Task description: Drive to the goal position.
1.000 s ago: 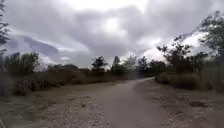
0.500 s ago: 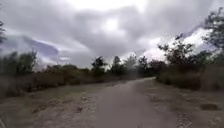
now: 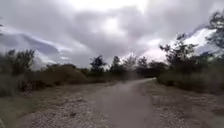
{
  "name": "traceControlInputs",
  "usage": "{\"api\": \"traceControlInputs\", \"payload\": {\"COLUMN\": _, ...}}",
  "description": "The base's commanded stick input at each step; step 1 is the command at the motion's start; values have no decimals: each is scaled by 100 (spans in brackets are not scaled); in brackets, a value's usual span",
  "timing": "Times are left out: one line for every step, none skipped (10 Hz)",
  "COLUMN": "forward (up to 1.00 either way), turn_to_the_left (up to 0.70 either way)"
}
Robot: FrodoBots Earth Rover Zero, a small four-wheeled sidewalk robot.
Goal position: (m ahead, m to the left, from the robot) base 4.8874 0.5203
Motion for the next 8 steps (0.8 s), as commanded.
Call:
{"api": "traceControlInputs", "payload": {"forward": 45, "turn_to_the_left": 0}}
{"api": "traceControlInputs", "payload": {"forward": 45, "turn_to_the_left": 0}}
{"api": "traceControlInputs", "payload": {"forward": 45, "turn_to_the_left": 0}}
{"api": "traceControlInputs", "payload": {"forward": 45, "turn_to_the_left": 0}}
{"api": "traceControlInputs", "payload": {"forward": 45, "turn_to_the_left": 0}}
{"api": "traceControlInputs", "payload": {"forward": 45, "turn_to_the_left": 0}}
{"api": "traceControlInputs", "payload": {"forward": 45, "turn_to_the_left": 0}}
{"api": "traceControlInputs", "payload": {"forward": 45, "turn_to_the_left": 0}}
